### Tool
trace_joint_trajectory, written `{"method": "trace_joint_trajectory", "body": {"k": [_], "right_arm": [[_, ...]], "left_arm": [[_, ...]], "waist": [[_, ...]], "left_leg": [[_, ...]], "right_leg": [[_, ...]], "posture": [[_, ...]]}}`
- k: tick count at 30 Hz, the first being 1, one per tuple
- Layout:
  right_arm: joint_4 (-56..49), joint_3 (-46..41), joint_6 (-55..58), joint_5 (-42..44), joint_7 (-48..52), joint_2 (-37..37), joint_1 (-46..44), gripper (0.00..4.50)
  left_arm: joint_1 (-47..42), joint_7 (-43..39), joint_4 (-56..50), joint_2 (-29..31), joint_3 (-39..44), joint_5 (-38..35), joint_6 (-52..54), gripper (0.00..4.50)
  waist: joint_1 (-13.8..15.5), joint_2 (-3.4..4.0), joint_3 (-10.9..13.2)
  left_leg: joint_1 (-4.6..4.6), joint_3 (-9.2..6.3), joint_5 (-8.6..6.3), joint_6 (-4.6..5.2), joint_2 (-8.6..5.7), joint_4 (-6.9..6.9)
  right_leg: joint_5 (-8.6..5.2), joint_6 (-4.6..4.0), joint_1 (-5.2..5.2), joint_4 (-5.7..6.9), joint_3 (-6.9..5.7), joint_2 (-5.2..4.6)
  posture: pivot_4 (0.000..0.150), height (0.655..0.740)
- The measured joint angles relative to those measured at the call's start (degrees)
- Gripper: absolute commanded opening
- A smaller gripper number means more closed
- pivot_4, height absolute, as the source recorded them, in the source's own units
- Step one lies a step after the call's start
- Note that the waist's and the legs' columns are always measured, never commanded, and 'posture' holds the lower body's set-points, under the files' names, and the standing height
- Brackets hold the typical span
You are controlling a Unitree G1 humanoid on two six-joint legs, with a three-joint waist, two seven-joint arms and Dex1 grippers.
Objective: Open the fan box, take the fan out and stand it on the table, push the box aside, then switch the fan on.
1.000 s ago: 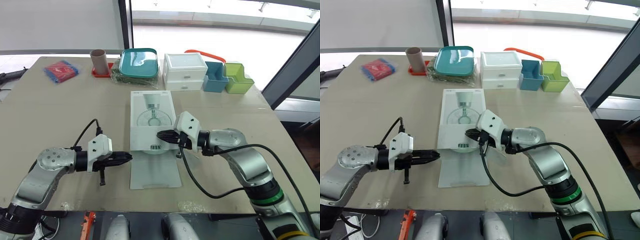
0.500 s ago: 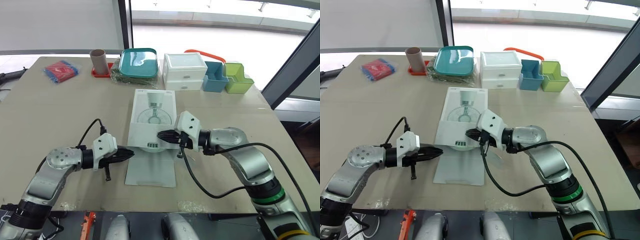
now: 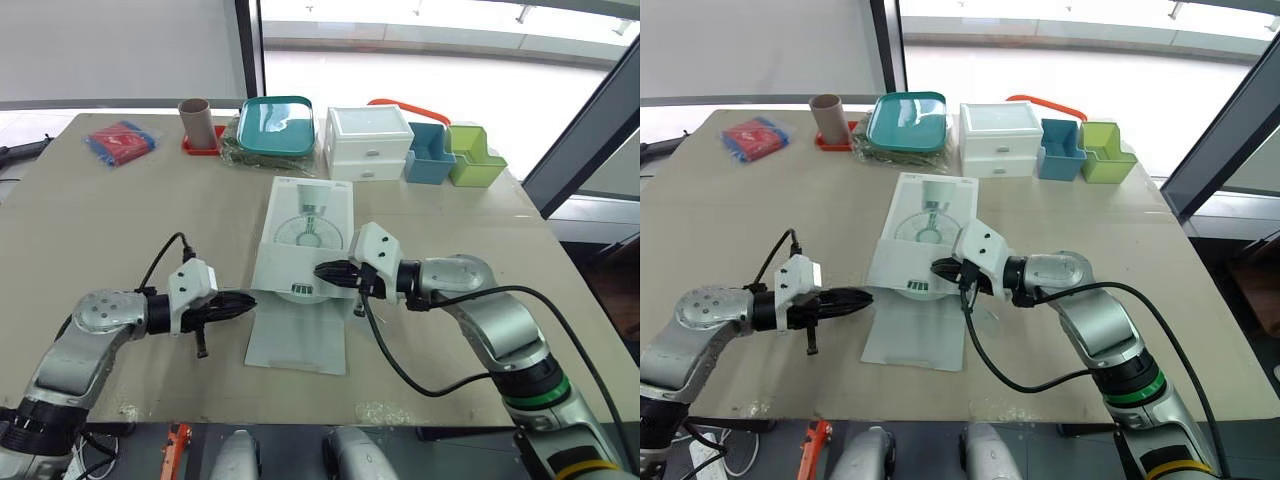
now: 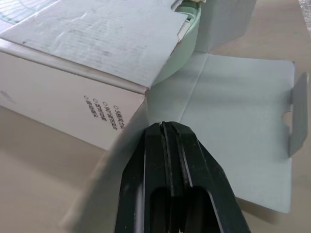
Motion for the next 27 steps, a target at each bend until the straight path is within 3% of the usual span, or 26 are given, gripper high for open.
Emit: {"method": "trace_joint_trajectory", "body": {"k": [7, 18, 27], "right_arm": [[-0.36, -0.03, 0.8, 0.09, -0.03, -0.02, 0.03, 0.06], [-0.34, -0.02, 0.64, 0.07, 0.89, -0.45, 0.03, 0.06], [0.07, 0.38, -0.03, -0.07, 1.81, -0.72, -0.21, 0.06]], "left_arm": [[1.62, 1.06, -11.47, 1.25, 0.19, -3.07, 2.87, 0.19], [5.91, 3.58, -20.91, 1.77, -0.78, -3.56, 4.25, 0.19], [6.91, 5.21, -22.85, -0.29, -3.23, -8.64, 8.67, 0.19]], "waist": [[-0.02, 0.0, 0.0], [-0.01, 0.0, 0.0], [-0.03, 0.01, 0.0]], "left_leg": [[0.01, 0.0, 0.0, 0.0, 0.0, 0.0], [0.03, 0.02, 0.0, 0.0, 0.0, -0.01], [0.05, 0.03, 0.0, 0.0, 0.01, -0.01]], "right_leg": [[0.0, 0.0, 0.0, 0.0, 0.01, 0.01], [0.0, -0.01, 0.01, -0.01, 0.02, 0.01], [0.0, -0.01, 0.02, 0.0, 0.03, 0.01]], "posture": [[0.15, 0.74], [0.15, 0.74], [0.15, 0.74]]}}
